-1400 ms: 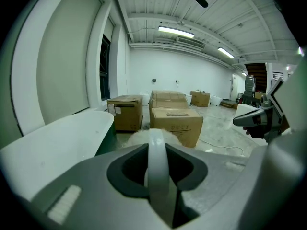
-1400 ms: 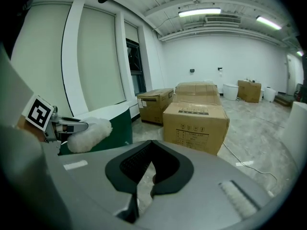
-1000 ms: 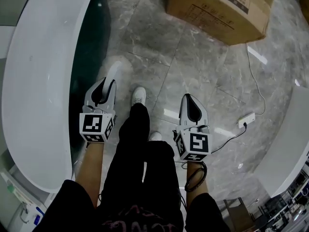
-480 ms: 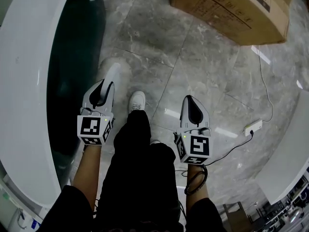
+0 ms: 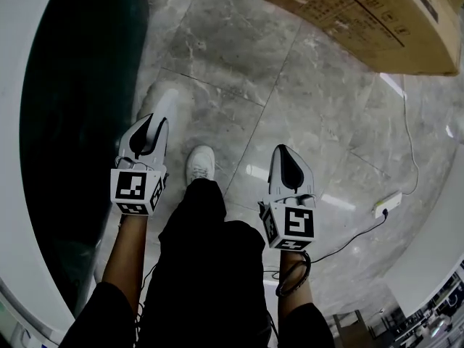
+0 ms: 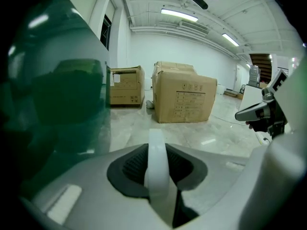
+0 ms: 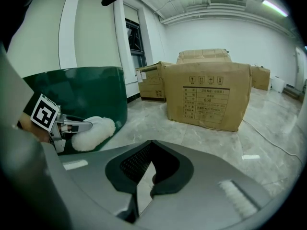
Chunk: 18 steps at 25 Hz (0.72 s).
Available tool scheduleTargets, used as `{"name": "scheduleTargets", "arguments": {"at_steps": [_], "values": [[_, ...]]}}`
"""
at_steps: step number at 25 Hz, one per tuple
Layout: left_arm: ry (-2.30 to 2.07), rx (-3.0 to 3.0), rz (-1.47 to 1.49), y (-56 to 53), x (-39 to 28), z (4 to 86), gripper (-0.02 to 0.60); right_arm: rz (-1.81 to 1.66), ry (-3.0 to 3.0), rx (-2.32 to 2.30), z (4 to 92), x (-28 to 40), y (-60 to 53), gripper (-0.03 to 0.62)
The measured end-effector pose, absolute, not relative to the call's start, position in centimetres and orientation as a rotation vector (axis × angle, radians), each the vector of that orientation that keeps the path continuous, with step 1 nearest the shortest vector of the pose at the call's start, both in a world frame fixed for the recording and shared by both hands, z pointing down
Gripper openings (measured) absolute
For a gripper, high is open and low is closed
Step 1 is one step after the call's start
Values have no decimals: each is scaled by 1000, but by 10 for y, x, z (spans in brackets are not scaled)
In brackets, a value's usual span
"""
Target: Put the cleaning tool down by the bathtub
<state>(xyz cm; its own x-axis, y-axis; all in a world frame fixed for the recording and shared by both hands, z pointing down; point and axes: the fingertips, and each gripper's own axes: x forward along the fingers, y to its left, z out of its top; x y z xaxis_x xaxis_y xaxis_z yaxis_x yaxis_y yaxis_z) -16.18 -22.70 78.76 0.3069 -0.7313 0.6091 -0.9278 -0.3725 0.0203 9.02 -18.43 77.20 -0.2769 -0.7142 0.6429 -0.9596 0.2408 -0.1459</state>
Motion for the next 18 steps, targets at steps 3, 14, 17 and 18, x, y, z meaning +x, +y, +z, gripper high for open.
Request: {"name": "scheduleTargets", "arguments": {"at_steps": [3,14,17,18], "values": [[-1482,2217,736,-233,-162,816,92,741,-2056,1521,802,93,-184,12],[-1473,2239,742,-240,-170,900,92,771,-2062,1531,883,89,-184,12],[-1471,2239,749,-239,-171,920,92,779,-2054,1527,903,90,-181,14],[-1471,2238,752,-239,-171,926,92,784,-2052,1526,909,90,-180,13]]}}
